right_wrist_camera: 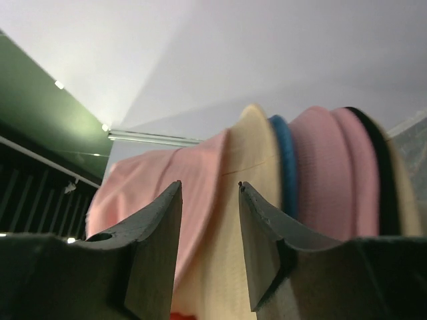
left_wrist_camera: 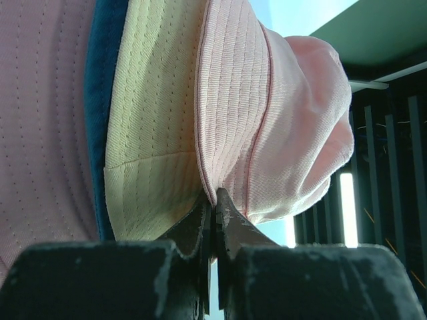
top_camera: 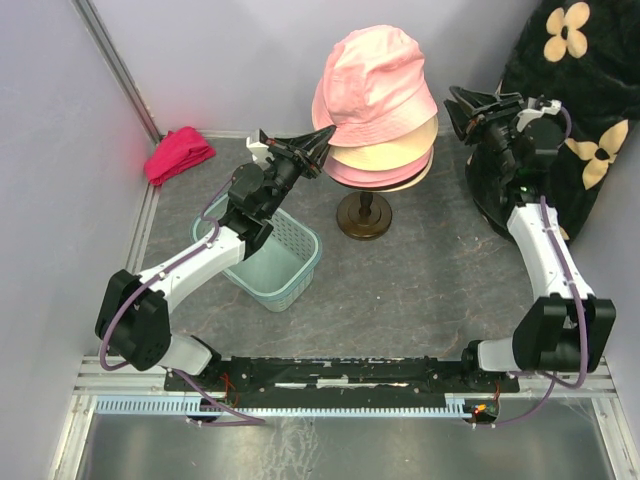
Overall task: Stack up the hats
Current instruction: Stack the hat on the hat.
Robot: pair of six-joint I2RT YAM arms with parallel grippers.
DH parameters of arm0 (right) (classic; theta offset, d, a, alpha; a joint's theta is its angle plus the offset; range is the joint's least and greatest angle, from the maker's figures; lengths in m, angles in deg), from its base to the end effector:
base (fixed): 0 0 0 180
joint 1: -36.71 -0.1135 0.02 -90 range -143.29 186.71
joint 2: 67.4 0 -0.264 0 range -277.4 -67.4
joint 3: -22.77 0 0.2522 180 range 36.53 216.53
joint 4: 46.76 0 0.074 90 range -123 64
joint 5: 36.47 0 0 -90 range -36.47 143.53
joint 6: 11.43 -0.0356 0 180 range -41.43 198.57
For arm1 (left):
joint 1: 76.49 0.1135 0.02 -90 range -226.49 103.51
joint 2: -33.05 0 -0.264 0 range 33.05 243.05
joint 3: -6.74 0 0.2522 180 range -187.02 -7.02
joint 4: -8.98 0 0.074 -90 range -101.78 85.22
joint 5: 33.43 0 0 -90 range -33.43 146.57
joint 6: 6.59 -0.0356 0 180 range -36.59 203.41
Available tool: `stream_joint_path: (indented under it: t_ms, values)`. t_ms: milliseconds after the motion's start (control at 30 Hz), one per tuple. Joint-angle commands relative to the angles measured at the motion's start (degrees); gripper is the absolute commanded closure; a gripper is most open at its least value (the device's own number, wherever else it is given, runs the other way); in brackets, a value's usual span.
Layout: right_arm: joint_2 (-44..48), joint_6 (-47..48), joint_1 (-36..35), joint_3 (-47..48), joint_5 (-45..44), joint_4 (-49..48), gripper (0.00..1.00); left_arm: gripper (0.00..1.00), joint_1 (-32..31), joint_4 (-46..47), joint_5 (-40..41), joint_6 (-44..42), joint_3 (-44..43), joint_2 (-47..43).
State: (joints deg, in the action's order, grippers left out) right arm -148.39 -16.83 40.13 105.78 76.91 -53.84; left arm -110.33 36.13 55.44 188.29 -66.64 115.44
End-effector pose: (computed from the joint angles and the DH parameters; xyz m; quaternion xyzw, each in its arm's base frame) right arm 0.3363 -0.0059 0.4000 0.3821 0.5305 0.6273 0.4232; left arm 0.2806 -0.1890 0.3698 -0.3344 0.4822 -0.7598 0.2800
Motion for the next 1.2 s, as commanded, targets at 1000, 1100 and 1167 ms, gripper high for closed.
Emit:
stream_joint_path:
  t_ms: [1000, 1100, 1167]
  values:
    - [11.18, -2.22, -4.68, 3.45, 4.18, 8.79, 0.4, 0.91, -0.83, -1.35, -0.57, -5.28, -1.77, -0.37]
    - [10.91, -3.33, -4.79, 3.45, 3.7, 7.08, 0.4, 0.91, -0.96, -1.52, -0.6, -5.43, -1.93, -0.37]
    - [10.69, -4.13, -4.95, 3.58, 3.34, 5.88, 0.4, 0.9, -1.04, -1.59, -0.55, -5.54, -1.78, -0.31]
